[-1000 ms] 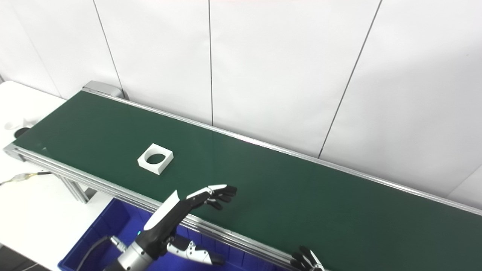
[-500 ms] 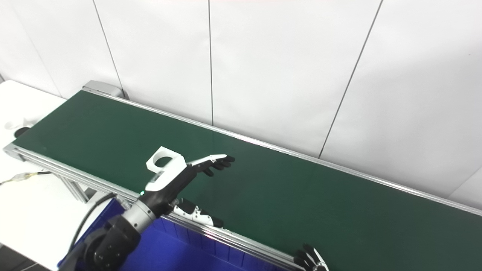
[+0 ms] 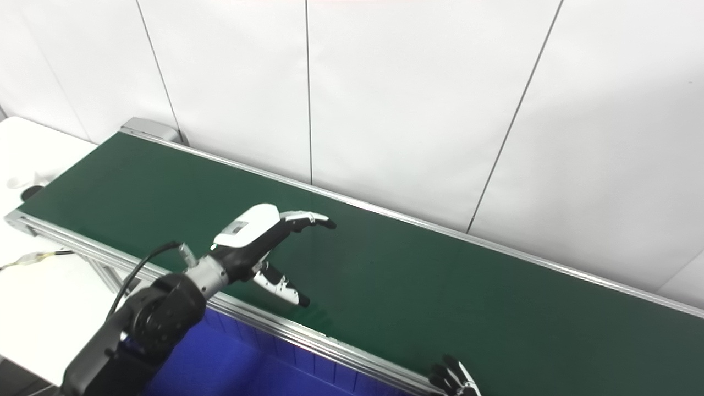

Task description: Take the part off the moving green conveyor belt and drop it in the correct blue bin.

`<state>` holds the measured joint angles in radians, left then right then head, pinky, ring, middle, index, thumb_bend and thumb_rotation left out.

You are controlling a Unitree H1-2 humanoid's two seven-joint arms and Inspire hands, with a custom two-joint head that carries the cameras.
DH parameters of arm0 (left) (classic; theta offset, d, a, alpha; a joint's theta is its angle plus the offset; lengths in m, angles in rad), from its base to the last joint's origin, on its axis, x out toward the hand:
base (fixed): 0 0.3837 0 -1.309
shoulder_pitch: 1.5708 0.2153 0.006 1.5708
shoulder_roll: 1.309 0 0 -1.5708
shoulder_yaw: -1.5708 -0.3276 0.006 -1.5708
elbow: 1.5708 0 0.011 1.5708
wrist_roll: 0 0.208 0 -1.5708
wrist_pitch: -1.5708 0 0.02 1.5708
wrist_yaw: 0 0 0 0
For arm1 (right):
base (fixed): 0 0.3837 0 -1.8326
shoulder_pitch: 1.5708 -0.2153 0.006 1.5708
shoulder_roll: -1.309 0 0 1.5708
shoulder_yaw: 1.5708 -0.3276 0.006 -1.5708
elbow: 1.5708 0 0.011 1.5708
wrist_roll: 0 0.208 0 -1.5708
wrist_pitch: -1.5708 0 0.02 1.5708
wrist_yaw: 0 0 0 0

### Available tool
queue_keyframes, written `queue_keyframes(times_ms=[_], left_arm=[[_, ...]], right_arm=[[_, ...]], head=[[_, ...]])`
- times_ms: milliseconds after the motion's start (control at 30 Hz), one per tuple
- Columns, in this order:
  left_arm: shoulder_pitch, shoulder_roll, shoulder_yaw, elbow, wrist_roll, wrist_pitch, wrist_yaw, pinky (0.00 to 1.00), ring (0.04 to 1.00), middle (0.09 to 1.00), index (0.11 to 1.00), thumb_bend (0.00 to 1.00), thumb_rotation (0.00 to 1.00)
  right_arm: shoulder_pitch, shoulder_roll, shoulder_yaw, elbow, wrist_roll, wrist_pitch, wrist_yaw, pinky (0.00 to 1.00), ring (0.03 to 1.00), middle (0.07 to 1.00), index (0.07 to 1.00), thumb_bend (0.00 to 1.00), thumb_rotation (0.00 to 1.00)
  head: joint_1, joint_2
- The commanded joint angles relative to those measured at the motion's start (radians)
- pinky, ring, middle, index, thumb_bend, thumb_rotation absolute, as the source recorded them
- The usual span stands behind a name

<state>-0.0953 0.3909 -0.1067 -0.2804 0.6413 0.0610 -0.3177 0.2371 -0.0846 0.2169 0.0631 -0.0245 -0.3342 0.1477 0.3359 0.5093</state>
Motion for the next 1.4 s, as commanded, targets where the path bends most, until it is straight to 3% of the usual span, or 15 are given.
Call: queue_keyframes(times_ms=[0, 400, 667, 1067, 1367], left_arm=[[-0.051, 0.036, -0.007, 0.005, 0.013, 0.010, -0.016, 0.74, 0.835, 0.849, 0.819, 0.85, 0.06], [-0.132, 0.089, -0.057, 0.108, 0.043, 0.026, -0.086, 0.75, 0.846, 0.850, 0.817, 0.89, 0.03], [-0.182, 0.129, -0.114, 0.180, 0.125, 0.040, -0.123, 0.75, 0.848, 0.857, 0.829, 0.89, 0.02], [-0.223, 0.143, -0.156, 0.301, 0.222, 0.025, -0.053, 0.77, 0.852, 0.876, 0.848, 0.90, 0.00], [-0.264, 0.127, -0.168, 0.350, 0.226, 0.045, -0.039, 0.77, 0.857, 0.869, 0.848, 0.91, 0.00]], right_arm=[[-0.008, 0.011, 0.001, -0.019, 0.008, -0.054, 0.006, 0.74, 0.815, 0.838, 0.898, 0.67, 0.40], [-0.006, 0.015, 0.005, -0.021, 0.003, -0.055, 0.006, 0.73, 0.815, 0.838, 0.900, 0.67, 0.40], [0.003, 0.016, 0.007, -0.029, 0.017, -0.049, 0.011, 0.74, 0.825, 0.846, 0.909, 0.67, 0.40], [0.012, 0.015, 0.009, -0.037, 0.021, -0.047, 0.010, 0.74, 0.825, 0.845, 0.909, 0.67, 0.41], [0.022, 0.019, 0.012, -0.048, 0.015, -0.041, 0.007, 0.74, 0.821, 0.841, 0.907, 0.67, 0.41]], head=[[-0.002, 0.002], [-0.004, 0.005], [-0.007, 0.008], [-0.013, 0.010], [-0.018, 0.010]])
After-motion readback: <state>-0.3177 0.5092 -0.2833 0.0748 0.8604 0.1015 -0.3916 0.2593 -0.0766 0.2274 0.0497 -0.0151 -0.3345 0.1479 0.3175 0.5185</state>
